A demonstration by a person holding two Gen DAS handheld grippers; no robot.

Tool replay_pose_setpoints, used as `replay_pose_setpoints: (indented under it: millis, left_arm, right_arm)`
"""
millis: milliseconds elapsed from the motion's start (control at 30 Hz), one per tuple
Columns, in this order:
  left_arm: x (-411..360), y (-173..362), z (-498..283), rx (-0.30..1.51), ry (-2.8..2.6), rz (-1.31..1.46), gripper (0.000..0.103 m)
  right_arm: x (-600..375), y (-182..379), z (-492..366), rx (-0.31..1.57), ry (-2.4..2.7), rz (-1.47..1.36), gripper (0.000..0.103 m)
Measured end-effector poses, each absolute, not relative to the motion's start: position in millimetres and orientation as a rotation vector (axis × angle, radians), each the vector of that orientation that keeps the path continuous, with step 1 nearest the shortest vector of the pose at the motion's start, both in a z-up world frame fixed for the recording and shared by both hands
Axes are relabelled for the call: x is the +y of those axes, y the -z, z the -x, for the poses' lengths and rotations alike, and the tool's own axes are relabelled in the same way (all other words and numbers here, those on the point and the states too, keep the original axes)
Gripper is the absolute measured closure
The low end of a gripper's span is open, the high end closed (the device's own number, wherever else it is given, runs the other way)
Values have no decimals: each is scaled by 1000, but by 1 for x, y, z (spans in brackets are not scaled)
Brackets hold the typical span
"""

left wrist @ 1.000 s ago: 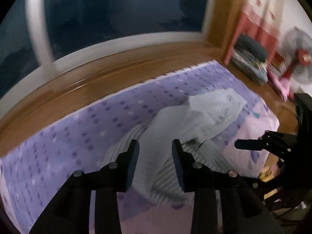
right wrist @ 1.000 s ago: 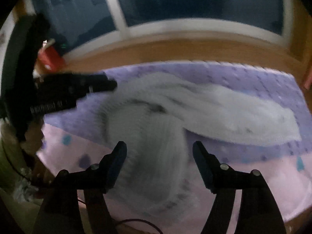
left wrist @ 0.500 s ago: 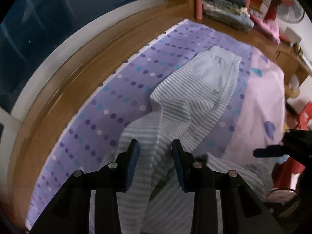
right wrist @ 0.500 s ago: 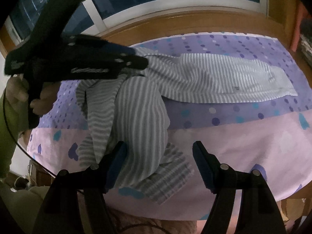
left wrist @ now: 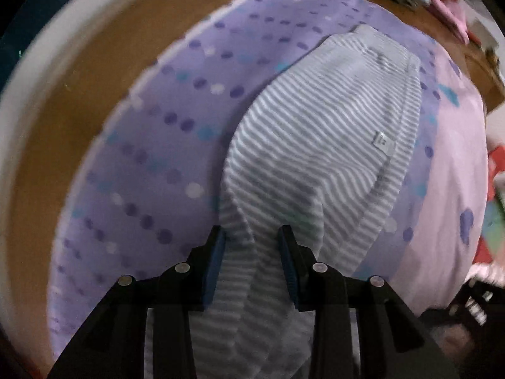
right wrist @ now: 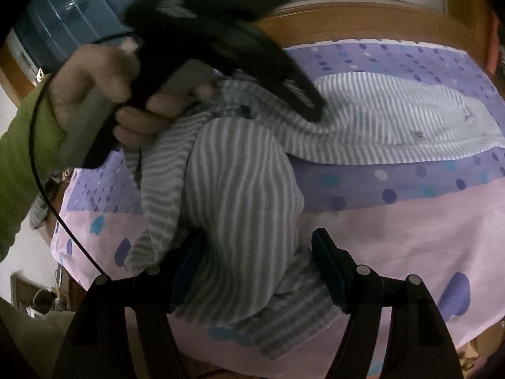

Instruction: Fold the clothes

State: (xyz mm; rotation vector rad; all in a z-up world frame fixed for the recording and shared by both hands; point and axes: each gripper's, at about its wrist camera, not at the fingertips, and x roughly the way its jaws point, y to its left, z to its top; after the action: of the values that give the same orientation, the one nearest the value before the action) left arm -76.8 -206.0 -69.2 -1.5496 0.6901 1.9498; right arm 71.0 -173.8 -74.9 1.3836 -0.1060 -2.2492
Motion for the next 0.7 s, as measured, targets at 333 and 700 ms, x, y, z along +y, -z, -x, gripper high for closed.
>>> replay_pose_setpoints:
  millis: [333,700]
  left_arm:
    - [-264,17,79,346,-2222,1458,97]
    - [-320,-7,53,249,-2200,1421,89]
  right_arm:
    - [-185,51,-89,22,2333,-1227,84]
    - [-137,23,-78,-149,2394,-1190,86]
